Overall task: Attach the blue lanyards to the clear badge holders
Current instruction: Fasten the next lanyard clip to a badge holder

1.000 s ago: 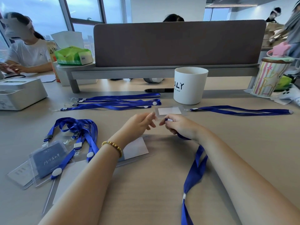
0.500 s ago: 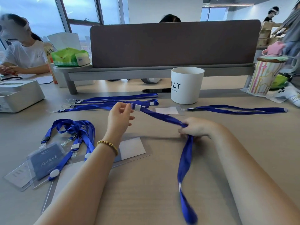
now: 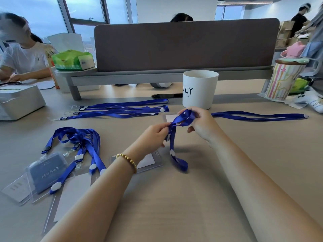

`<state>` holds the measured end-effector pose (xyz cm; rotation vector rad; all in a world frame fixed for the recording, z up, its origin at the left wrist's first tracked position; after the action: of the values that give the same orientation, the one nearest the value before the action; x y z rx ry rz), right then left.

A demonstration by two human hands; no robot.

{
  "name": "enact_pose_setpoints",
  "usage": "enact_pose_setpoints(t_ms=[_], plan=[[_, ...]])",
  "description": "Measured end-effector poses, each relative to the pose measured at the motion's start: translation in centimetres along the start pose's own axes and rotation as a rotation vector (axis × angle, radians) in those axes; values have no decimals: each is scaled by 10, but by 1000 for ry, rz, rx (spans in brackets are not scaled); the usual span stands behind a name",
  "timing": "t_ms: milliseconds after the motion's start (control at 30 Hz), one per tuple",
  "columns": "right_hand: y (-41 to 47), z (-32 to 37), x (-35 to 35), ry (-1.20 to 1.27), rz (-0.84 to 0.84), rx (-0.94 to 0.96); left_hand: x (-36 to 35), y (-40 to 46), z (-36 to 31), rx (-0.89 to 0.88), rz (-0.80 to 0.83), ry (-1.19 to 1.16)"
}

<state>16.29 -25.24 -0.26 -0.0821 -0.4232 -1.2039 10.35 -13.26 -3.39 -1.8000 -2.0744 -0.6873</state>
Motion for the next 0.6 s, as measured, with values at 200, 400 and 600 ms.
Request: enact_pose_setpoints(t_ms=[200, 400, 600], plan=[[2, -6, 6, 368, -1, -55, -20, 4, -4, 10, 38, -21], [13, -22, 18, 295, -33, -193, 20, 27, 0, 129, -130, -90], [33, 2, -6, 244, 174, -150, 29, 72, -32, 138, -19, -32]])
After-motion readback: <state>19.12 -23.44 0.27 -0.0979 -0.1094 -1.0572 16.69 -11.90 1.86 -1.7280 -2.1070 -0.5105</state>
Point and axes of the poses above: each hand's wrist, its own y-axis towards the middle knuckle, its own x-axis out of the back of the hand, z = x × y, the point moved 9 cm from there along y, towards the middle knuckle, and after that the axes turned 6 degrees about -x, right-handed, at the moved point
